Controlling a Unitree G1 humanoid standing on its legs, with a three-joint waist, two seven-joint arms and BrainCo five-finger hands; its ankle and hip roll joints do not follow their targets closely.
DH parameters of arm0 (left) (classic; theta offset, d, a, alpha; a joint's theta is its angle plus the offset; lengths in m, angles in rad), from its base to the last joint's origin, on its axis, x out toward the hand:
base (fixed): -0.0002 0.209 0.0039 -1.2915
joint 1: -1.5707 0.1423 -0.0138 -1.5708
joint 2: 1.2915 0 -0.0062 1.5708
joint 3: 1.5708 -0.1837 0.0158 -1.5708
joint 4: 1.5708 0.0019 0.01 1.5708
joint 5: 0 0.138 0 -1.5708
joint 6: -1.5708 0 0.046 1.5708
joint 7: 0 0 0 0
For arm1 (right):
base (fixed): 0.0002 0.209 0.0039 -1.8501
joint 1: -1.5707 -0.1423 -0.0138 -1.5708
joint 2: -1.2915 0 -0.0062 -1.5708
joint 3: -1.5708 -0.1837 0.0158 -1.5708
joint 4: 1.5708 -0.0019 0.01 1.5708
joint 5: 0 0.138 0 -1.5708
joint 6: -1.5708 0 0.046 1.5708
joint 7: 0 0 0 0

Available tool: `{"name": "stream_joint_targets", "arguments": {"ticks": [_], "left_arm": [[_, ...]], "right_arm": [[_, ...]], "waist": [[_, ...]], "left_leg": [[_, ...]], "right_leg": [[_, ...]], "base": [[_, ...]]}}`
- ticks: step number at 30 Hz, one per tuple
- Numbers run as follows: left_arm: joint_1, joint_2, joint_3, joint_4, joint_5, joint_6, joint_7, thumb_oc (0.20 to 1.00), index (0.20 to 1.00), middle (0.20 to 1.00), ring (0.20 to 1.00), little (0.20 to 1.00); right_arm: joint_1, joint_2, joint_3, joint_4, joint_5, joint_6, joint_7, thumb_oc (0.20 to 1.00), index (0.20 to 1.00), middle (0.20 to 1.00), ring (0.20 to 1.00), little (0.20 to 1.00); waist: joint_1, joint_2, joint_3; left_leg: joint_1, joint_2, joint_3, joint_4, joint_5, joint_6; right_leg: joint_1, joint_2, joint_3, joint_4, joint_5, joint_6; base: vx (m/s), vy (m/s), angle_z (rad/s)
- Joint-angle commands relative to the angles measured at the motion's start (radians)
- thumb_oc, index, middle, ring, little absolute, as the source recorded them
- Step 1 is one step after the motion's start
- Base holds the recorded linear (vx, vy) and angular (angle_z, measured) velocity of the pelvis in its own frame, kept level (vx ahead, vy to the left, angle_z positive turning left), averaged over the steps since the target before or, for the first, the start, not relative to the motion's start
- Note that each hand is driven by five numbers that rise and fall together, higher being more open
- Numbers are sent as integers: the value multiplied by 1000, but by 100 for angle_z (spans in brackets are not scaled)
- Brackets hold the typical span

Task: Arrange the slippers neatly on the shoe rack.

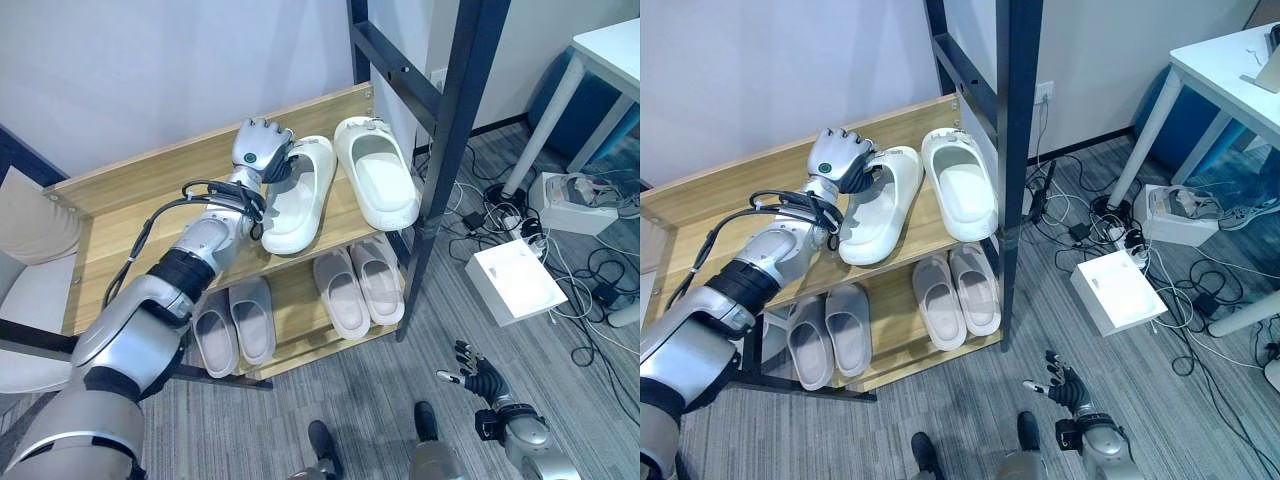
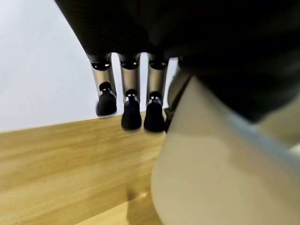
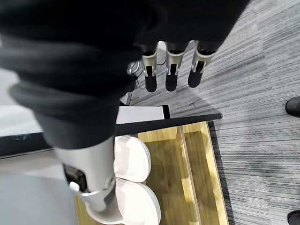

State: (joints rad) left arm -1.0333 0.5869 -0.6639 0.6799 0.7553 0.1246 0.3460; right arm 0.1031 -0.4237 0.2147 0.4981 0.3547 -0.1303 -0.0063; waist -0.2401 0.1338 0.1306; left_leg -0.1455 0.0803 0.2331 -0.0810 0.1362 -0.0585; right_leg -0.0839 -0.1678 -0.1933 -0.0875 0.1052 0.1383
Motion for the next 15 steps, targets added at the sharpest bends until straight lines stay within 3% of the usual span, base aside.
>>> {"name": "stream_joint_targets", "arguments": {"ticks": [1, 7, 15], "left_arm": [[-148, -19, 69, 75, -43, 9, -17, 1000, 1000, 1000, 1000, 1000], [-104, 11, 134, -157, 5, -1, -66, 1000, 1000, 1000, 1000, 1000], [-38, 42, 196, -317, 39, -21, -89, 1000, 1000, 1000, 1000, 1000]], "right_arm": [[-11, 11, -31, -43, 21, -39, 1, 1000, 1000, 1000, 1000, 1000], [-6, 33, -35, -47, 7, -18, 18, 1000, 1000, 1000, 1000, 1000], [-22, 55, -12, -51, 4, -3, 35, 1000, 1000, 1000, 1000, 1000]], "waist": [[6, -34, 20], [53, -44, 1], [94, -63, -16]], "left_leg": [[135, -43, -23, -6, -135, -19], [136, -40, -69, -6, -131, -22], [138, -37, -96, -6, -128, -24]], "right_leg": [[9, 15, -69, 8, -59, 34], [48, 18, -118, 0, -75, 24], [69, 21, -142, 0, -83, 18]], "base": [[6, -64, 5], [-5, -47, 22], [-12, -23, 19]]}}
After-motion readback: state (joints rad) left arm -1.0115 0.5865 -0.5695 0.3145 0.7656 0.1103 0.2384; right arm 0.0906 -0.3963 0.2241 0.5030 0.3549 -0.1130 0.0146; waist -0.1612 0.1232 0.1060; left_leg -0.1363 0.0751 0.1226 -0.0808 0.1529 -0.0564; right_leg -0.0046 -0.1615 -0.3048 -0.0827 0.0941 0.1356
